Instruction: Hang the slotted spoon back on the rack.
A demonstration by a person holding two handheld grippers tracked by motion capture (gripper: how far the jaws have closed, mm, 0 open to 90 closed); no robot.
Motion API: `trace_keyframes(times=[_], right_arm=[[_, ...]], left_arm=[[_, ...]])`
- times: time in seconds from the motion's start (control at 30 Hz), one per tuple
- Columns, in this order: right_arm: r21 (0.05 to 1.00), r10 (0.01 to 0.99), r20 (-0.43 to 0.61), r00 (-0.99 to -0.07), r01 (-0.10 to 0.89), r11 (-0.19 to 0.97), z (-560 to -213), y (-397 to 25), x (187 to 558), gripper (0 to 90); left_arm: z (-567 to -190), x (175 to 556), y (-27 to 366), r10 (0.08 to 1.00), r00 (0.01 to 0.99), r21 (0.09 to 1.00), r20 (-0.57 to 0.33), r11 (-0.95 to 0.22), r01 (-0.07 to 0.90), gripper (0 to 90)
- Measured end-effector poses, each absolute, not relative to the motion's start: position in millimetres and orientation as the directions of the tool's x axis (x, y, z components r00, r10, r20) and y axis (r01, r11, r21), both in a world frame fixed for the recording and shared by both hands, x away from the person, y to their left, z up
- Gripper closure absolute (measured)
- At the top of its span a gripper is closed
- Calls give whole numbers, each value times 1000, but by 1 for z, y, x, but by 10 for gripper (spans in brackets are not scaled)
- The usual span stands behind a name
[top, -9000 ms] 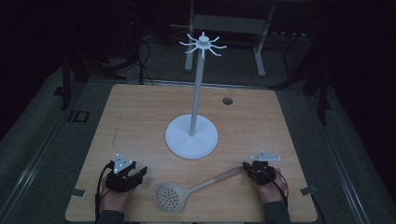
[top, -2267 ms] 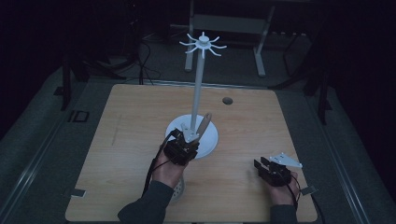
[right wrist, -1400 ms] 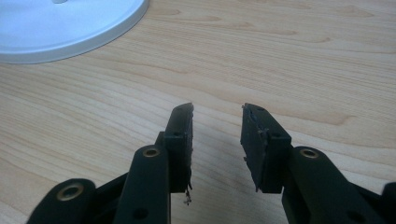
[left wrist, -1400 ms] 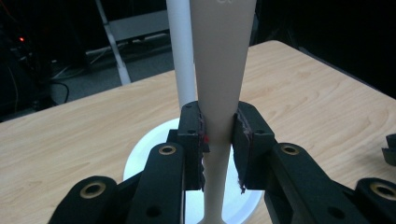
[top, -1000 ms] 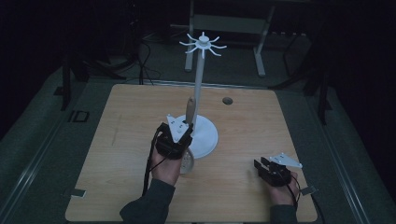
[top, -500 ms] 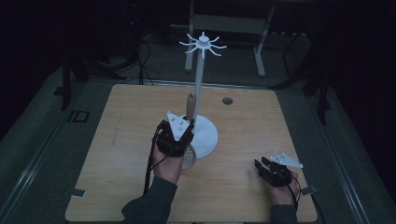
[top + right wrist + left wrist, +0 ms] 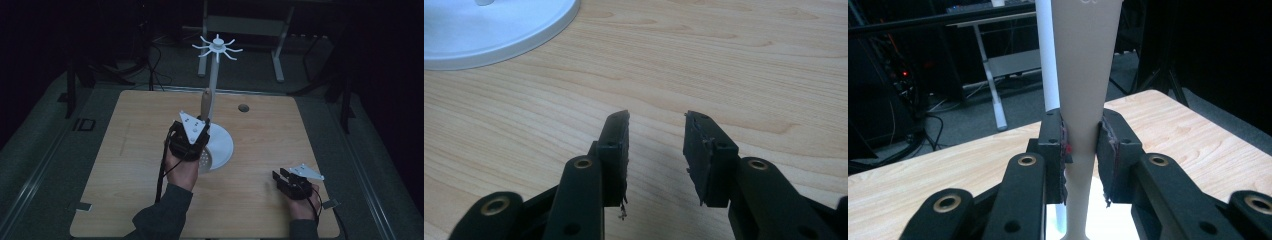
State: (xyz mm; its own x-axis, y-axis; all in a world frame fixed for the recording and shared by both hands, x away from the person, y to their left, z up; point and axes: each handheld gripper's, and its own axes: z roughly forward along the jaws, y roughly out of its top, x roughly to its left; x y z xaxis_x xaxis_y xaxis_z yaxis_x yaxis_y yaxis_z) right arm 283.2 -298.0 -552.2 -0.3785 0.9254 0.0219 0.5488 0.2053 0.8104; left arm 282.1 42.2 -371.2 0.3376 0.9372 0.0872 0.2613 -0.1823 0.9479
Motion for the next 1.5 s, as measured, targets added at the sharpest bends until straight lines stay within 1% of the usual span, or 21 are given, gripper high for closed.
trace_keyframes(times=[0.67, 1.5], right_arm=[[812, 925, 11, -381, 543, 214, -552, -297, 283, 621], [811, 925, 14, -380, 545, 212, -552, -298, 283, 621]], left_arm=[[-349, 289, 35, 954, 287, 961, 87, -156, 228, 745], [-326, 301, 16, 964, 232, 961, 130, -181, 211, 745]])
